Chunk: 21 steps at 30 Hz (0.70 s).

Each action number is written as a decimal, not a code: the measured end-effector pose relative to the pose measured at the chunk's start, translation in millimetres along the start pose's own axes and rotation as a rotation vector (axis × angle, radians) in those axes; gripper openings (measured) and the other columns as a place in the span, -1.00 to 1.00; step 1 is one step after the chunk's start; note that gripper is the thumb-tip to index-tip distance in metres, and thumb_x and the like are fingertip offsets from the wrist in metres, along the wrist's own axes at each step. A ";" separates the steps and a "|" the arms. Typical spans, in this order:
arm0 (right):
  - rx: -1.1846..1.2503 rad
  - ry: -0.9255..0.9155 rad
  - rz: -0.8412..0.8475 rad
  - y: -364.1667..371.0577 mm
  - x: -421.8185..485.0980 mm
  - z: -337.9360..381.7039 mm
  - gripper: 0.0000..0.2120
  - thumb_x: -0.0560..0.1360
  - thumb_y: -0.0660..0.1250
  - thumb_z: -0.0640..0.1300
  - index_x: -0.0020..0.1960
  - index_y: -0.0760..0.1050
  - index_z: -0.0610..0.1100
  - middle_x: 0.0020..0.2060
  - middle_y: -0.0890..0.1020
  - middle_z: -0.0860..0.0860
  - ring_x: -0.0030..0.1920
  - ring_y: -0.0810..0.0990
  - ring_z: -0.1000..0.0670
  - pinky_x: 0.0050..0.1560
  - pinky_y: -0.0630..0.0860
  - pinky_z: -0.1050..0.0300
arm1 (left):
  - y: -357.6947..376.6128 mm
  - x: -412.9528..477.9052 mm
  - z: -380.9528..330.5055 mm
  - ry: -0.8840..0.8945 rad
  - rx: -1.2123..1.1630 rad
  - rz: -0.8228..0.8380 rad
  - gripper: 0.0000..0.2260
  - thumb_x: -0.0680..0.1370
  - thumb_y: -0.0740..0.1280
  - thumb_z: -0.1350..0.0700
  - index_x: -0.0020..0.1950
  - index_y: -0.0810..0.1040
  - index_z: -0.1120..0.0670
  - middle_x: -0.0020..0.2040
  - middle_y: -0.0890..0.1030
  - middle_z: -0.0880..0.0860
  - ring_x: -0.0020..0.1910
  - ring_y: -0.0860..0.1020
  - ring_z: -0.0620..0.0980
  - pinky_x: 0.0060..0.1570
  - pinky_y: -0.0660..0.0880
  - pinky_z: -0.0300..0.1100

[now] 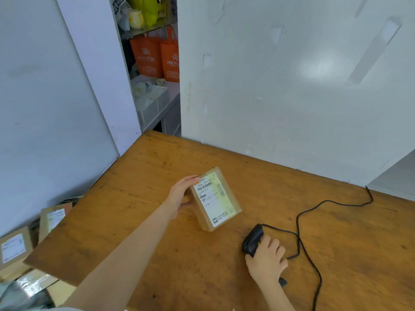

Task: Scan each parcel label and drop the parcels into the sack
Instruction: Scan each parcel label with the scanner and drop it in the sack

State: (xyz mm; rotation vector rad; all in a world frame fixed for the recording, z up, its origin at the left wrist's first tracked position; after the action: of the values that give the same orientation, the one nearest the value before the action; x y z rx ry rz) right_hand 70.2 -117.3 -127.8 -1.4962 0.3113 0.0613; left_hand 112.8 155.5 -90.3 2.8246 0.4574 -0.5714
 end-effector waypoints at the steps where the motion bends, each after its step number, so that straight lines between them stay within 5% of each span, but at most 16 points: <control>1: 0.075 -0.014 -0.030 -6.7 -1.8 6.0 -0.36 0.49 0.31 0.12 0.44 0.13 -0.05 0.33 0.30 -0.04 0.37 0.27 -0.12 0.31 0.34 -0.07 | -4.6 -2.8 1.3 -0.004 -0.036 -0.030 -0.68 0.31 0.42 -0.17 0.04 0.64 -0.16 -0.03 0.67 -0.03 0.08 0.57 0.01 -0.05 0.51 -0.02; 4: 0.467 -0.149 -0.059 -25.6 -7.6 36.0 -0.45 0.57 0.23 0.06 0.48 0.16 -0.07 0.44 0.28 -0.07 0.45 0.20 -0.12 0.42 0.20 -0.10 | -20.7 -14.0 4.5 -0.012 -0.157 -0.130 -0.62 0.33 0.41 -0.17 0.11 0.61 -0.09 0.02 0.64 0.01 0.08 0.58 0.04 -0.08 0.56 0.01; 8: 0.966 -0.357 0.244 -39.8 -23.8 102.7 -0.50 0.61 0.15 0.09 0.51 0.18 -0.01 0.46 0.33 0.04 0.43 0.30 0.00 0.40 0.25 0.06 | -51.2 -35.0 8.9 -0.008 -0.297 -0.261 -0.57 0.34 0.42 -0.17 0.16 0.60 -0.07 0.06 0.65 0.00 0.10 0.58 0.01 -0.03 0.62 0.07; 14: 0.985 -0.570 0.496 -28.7 -72.6 203.6 -0.49 0.62 0.14 0.08 0.51 0.18 -0.04 0.39 0.42 0.05 0.30 0.43 0.05 0.30 0.36 0.09 | -144.9 -93.7 14.9 0.011 -0.354 -0.525 -0.61 0.50 0.35 -0.13 0.31 0.49 -0.09 0.20 0.58 0.01 0.21 0.52 -0.01 0.07 0.60 0.11; 18: 0.950 -0.747 0.599 -11.8 -118.8 276.3 -0.59 0.63 0.15 0.03 0.44 0.25 -0.03 0.21 0.52 0.14 0.04 0.50 0.29 -0.04 0.41 0.37 | -227.4 -138.9 24.5 0.037 -0.314 -0.695 -0.64 0.54 0.30 -0.13 0.30 0.48 -0.07 0.16 0.60 0.02 0.15 0.56 -0.02 0.13 0.54 0.06; 21: 0.919 -0.865 0.652 8.1 -159.1 333.6 -0.71 0.62 0.18 -0.02 0.34 0.29 0.06 0.04 0.52 0.29 -0.03 0.52 0.42 -0.16 0.44 0.49 | -293.0 -171.1 39.7 0.080 -0.336 -0.805 -0.76 0.56 0.27 -0.11 0.14 0.56 -0.02 -0.08 0.70 -0.06 -0.08 0.65 -0.13 -0.12 0.56 -0.21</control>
State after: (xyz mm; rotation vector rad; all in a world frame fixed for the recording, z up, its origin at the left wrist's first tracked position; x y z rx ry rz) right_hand -28.8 236.1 -83.0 -0.3246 0.0726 0.9301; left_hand -151.0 372.2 -101.1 2.2654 1.5638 -0.4455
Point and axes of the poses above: each hand's wrist, its own x-axis towards the middle knuckle, its own y-axis out of the palm, z = x × y, the point moved 3 cm from there along x, towards the middle knuckle
